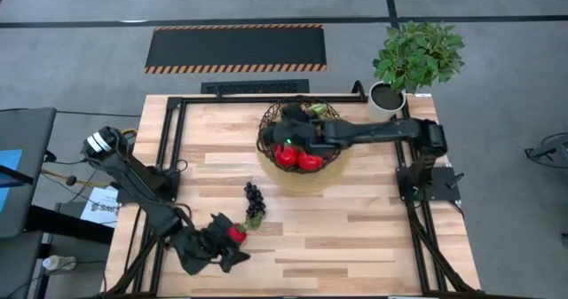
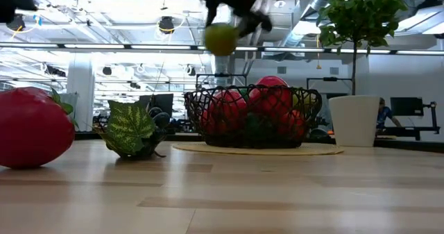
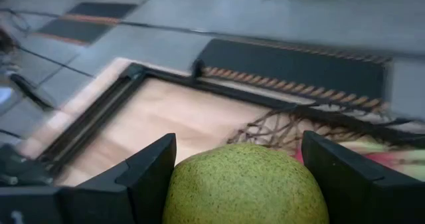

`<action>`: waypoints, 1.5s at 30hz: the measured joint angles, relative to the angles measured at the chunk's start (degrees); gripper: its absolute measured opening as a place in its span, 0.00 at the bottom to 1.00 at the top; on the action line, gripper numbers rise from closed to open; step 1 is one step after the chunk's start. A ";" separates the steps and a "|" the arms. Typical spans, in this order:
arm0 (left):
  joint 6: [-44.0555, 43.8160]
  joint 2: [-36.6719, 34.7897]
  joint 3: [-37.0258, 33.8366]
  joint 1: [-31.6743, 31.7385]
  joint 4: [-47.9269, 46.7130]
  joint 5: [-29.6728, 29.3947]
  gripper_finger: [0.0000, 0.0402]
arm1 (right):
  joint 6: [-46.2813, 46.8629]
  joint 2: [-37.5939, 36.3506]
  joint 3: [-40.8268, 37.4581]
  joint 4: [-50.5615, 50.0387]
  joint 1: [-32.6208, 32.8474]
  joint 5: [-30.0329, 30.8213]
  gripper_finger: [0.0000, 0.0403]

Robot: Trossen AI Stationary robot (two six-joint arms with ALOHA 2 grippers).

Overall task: Build produce basket
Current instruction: Put the green pear into the black wire basket

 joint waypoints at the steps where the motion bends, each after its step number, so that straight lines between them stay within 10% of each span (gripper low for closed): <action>1: 0.71 -1.54 -0.02 -0.09 -1.37 -1.03 0.81 | -0.07 0.98 -0.02 0.12 -1.04 -0.69 0.76; 16: 5.59 -19.32 0.00 -0.83 -17.04 -8.90 0.81 | 4.10 10.84 -0.08 5.84 -8.24 -1.55 0.76; 45: 1.80 -21.72 0.00 -0.74 -27.69 -11.74 0.81 | -1.13 14.29 0.44 6.66 -11.76 -13.94 0.96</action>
